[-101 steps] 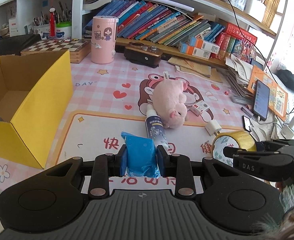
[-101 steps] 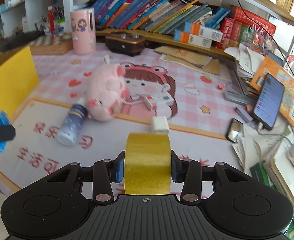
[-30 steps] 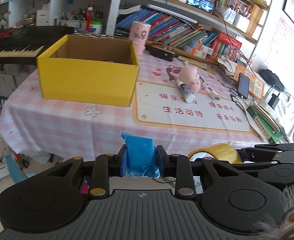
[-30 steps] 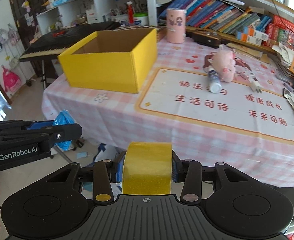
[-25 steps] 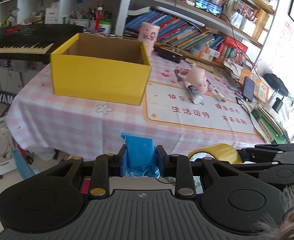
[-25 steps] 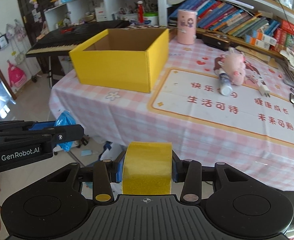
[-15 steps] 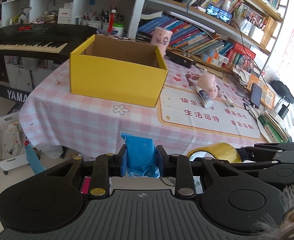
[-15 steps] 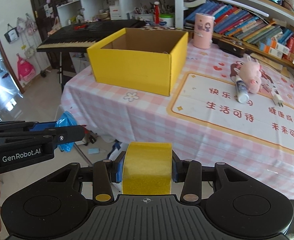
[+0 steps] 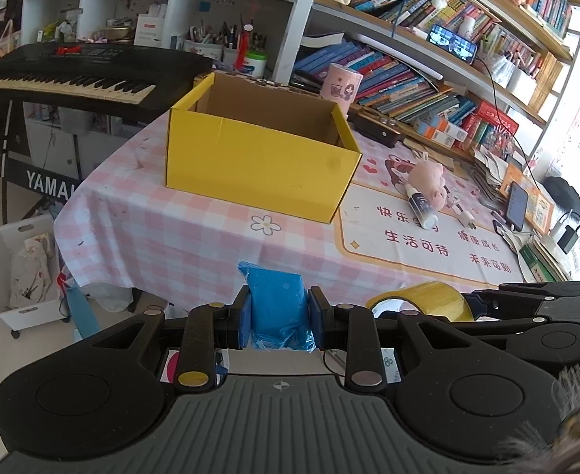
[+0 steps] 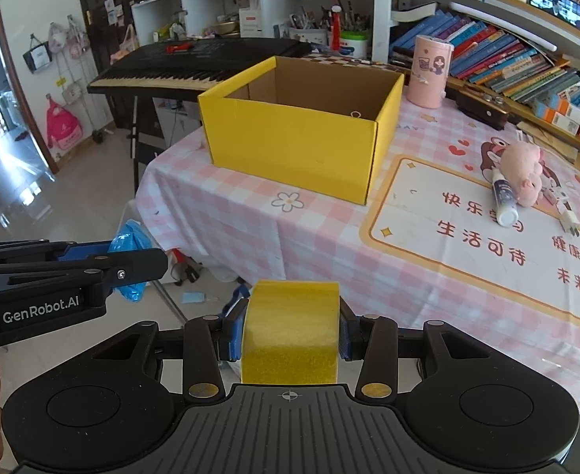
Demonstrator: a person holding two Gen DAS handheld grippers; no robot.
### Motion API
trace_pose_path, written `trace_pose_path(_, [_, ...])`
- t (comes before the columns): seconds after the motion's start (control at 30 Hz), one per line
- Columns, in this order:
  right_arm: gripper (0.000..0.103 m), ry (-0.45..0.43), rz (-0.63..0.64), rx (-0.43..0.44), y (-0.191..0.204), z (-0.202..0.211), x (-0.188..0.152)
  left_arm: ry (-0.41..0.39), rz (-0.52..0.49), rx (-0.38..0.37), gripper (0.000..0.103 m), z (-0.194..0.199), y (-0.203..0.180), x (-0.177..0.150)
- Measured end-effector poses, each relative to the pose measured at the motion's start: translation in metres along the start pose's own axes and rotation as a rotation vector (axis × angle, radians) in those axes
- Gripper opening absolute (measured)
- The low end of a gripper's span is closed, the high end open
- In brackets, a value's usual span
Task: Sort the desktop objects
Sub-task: 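Carry the blue toy and yellow tape with both tools toward the yellow box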
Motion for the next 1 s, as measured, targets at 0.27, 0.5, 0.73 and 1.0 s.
trace_pose_path(0.27, [0.042,0.012,0.005,0.004,-0.002,-0.011,0.006,0.009,0.014,0.003,0.026,-0.013,0.003,0.005])
trace_pose_path(0.5, [0.042,-0.004,-0.006,0.021,-0.013,-0.025,0.026,-0.023,0.014,0.021,0.026,-0.024,0.005,0.032])
trace_pose_path(0.73, [0.042,-0.143,-0.034,0.052,-0.032,-0.015,0.098,-0.16,0.004,0.0,0.026,-0.027,-0.006,0.11])
trace_pose_path(1.0, [0.042,-0.321,-0.019,0.068,-0.06,-0.009,0.196,-0.304,-0.002,0.0,0.026,-0.041,-0.013,0.202])
Point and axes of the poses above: each gripper's, at about its wrist camera, not at the fingertips, and z roughly against the way its jaws point, y to its left, x to its top, the point moved 10 cm from there along -z, roughly the way its jaws point, and after that the axes turned 2 degrees about -x, right-handed, at the moved point
